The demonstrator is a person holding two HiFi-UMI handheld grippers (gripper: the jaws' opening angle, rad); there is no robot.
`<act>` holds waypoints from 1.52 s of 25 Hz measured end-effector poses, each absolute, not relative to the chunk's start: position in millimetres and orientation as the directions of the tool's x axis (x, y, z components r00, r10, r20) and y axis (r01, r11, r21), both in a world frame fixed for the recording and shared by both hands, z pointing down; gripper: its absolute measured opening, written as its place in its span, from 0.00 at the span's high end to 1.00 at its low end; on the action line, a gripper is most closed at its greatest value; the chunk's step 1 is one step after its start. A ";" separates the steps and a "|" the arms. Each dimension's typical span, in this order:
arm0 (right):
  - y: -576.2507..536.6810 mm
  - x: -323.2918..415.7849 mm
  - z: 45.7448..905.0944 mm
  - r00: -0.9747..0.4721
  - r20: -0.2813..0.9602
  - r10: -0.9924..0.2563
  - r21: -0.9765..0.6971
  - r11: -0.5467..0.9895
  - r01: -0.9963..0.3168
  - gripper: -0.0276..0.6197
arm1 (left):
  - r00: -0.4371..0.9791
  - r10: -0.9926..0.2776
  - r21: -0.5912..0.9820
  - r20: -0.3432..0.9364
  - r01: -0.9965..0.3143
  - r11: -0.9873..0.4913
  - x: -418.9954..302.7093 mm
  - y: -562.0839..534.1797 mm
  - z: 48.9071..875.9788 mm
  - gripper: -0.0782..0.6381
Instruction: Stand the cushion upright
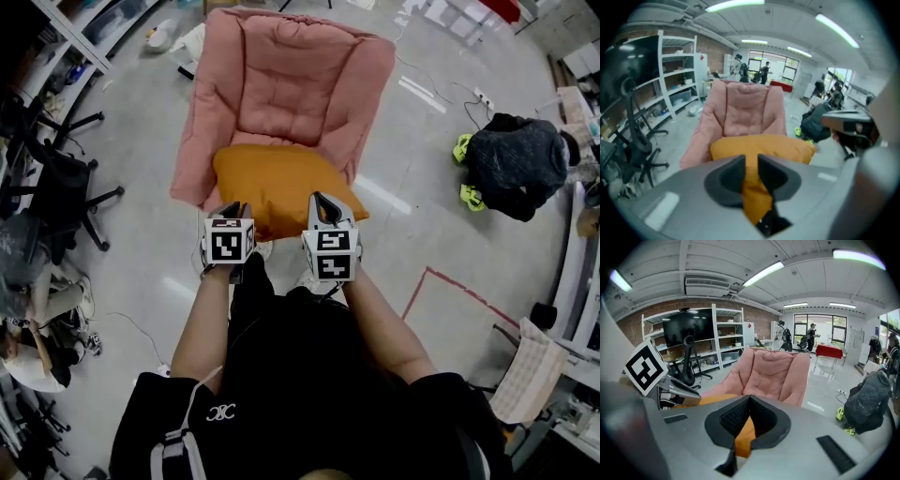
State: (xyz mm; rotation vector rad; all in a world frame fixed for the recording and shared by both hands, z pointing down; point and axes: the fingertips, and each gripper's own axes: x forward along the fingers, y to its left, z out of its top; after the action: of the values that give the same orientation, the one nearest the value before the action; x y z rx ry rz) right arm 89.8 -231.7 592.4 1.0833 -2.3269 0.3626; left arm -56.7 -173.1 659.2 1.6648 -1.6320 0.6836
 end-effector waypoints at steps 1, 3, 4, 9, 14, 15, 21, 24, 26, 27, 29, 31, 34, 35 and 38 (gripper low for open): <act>-229.7 92.1 594.7 -0.526 0.582 -0.619 -0.015 0.639 -0.769 0.96 | 0.077 -0.612 0.119 0.787 -0.993 0.028 -54.3 -169.9 664.6 0.76; -228.0 98.1 595.5 -0.520 0.585 -0.622 -0.013 0.635 -0.773 0.96 | 0.076 -0.597 0.104 0.799 -0.994 0.013 -49.1 -164.9 671.7 0.74; -228.2 101.1 594.6 -0.518 0.584 -0.625 -0.012 0.631 -0.776 0.96 | 0.070 -0.593 0.090 0.802 -0.996 0.004 -46.8 -163.7 673.1 0.74; -231.3 117.8 591.8 -0.508 0.576 -0.641 -0.016 0.612 -0.791 0.96 | 0.108 -0.572 0.090 0.813 -0.994 -0.061 -29.0 -160.4 668.1 0.59; -229.5 126.4 593.4 -0.504 0.575 -0.644 -0.026 0.601 -0.799 0.96 | 0.074 -0.532 0.038 0.843 -0.996 -0.079 -24.6 -148.6 675.3 0.58; -228.8 128.2 592.7 -0.504 0.574 -0.645 -0.026 0.602 -0.798 0.96 | 0.055 -0.513 0.024 0.857 -0.997 -0.067 -25.1 -144.6 680.8 0.59; -226.1 140.2 587.6 -0.503 0.560 -0.658 -0.017 0.598 -0.801 0.96 | -0.015 -0.471 -0.022 0.882 -1.000 -0.009 -33.2 -137.3 700.3 0.83; -225.7 149.3 586.4 -0.496 0.558 -0.666 -0.016 0.588 -0.809 0.96 | -0.002 -0.493 0.013 0.870 -1.000 0.028 -33.1 -139.9 694.5 0.87; -225.7 155.4 584.3 -0.490 0.553 -0.674 -0.015 0.580 -0.815 0.96 | 0.000 -0.522 0.034 0.853 -0.998 0.056 -36.3 -144.2 686.3 0.88; -226.4 157.8 583.0 -0.488 0.549 -0.679 -0.015 0.575 -0.818 0.96 | -0.003 -0.538 0.044 0.843 -0.996 0.073 -38.8 -146.9 680.7 0.88; -228.4 162.4 580.4 -0.487 0.540 -0.687 -0.018 0.569 -0.822 0.96 | -0.007 -0.566 0.067 0.825 -0.992 0.109 -43.6 -152.7 670.9 0.88; -230.7 169.3 578.0 -0.485 0.534 -0.692 -0.021 0.563 -0.826 0.96 | -0.003 -0.594 0.100 0.805 -0.985 0.140 -45.5 -160.1 664.7 0.88; -233.9 177.8 574.1 -0.481 0.525 -0.702 -0.023 0.553 -0.833 0.96 | 0.007 -0.622 0.138 0.783 -0.977 0.163 -47.7 -172.2 658.8 0.88; -235.1 179.5 573.5 -0.479 0.523 -0.705 -0.026 0.548 -0.836 0.96 | 0.004 -0.627 0.138 0.779 -0.977 0.164 -49.3 -176.1 656.1 0.88; -238.5 183.1 574.1 -0.475 0.527 -0.705 -0.035 0.540 -0.841 0.96 | -0.017 -0.646 0.116 0.764 -0.980 0.163 -53.6 -188.2 643.8 0.88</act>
State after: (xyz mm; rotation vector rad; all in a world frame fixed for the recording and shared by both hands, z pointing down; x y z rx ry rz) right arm 183.1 -238.5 574.1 1.2554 -2.3253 0.4020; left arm -53.6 -188.2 643.8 1.5572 -1.7385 0.6036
